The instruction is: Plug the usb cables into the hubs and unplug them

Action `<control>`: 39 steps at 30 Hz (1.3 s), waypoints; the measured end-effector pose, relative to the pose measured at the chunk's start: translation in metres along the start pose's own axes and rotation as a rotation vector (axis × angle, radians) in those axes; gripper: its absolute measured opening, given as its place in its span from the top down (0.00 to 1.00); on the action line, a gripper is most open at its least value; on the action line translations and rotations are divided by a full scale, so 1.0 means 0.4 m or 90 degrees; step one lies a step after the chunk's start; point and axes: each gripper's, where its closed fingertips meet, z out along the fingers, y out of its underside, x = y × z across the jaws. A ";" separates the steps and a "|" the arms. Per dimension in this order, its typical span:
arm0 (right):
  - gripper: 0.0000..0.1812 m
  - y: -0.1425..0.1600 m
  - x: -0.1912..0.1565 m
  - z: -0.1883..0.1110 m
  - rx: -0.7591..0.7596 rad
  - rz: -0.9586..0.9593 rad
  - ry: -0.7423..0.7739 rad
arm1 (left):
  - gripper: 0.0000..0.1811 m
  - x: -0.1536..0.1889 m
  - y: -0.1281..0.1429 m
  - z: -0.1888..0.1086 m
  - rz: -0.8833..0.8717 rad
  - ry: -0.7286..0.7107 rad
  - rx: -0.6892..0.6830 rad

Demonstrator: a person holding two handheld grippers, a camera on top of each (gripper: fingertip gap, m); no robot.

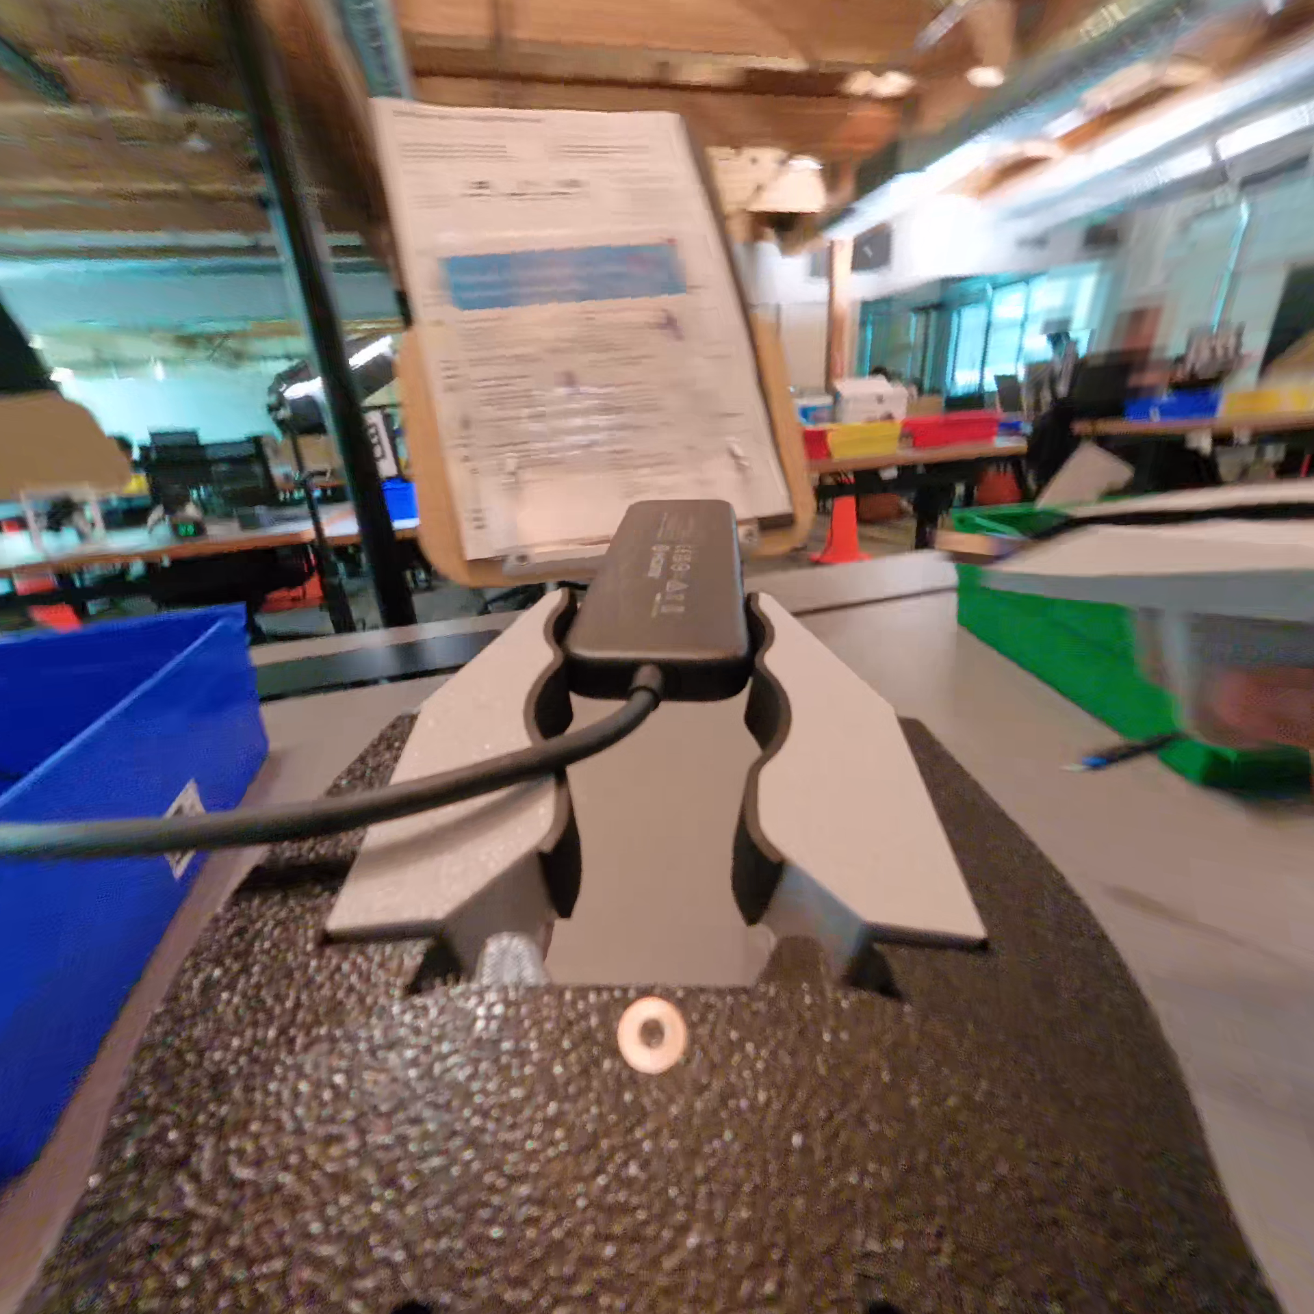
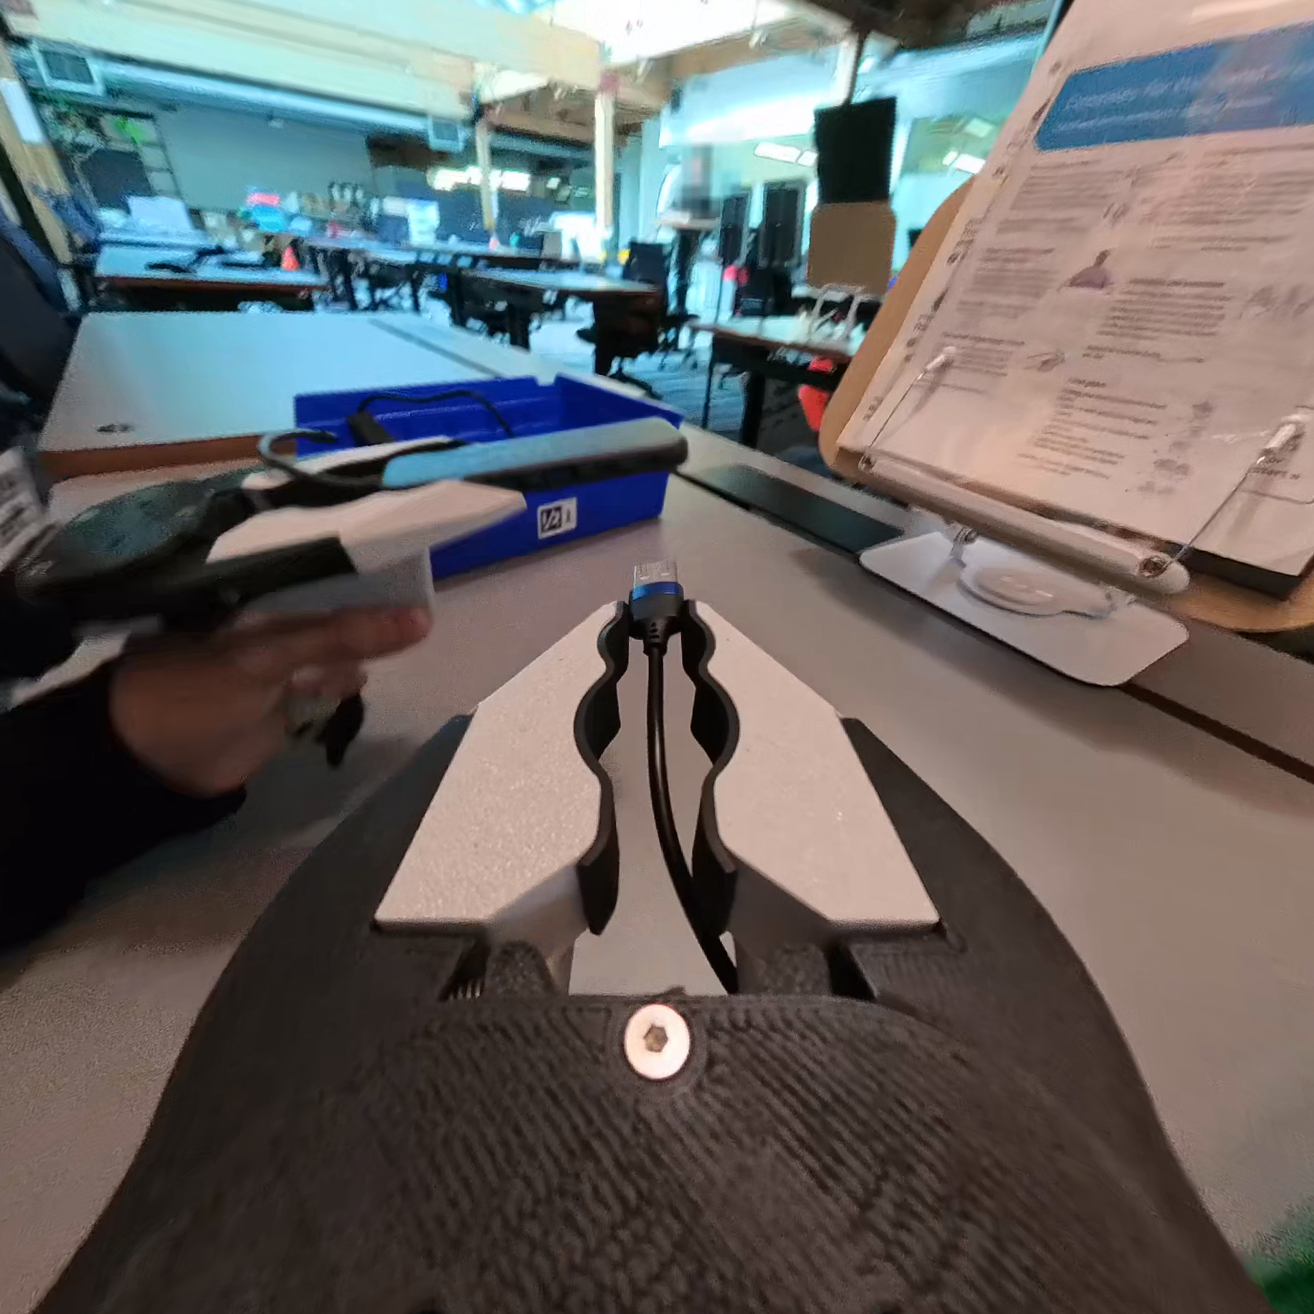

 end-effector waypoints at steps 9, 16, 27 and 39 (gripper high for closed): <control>0.92 -0.263 0.113 -0.273 0.206 0.012 0.073 | 0.75 0.040 0.022 0.005 0.001 0.096 -0.016; 0.92 -0.160 0.373 -0.437 0.205 0.053 0.294 | 0.75 0.047 0.034 -0.002 -0.025 0.122 -0.024; 0.74 0.082 0.469 -0.376 -0.087 0.043 0.397 | 0.75 0.069 0.041 -0.002 -0.014 0.149 -0.032; 0.56 -0.042 0.001 -0.177 0.014 0.318 -0.307 | 0.75 0.262 -0.028 -0.103 -0.059 0.504 0.081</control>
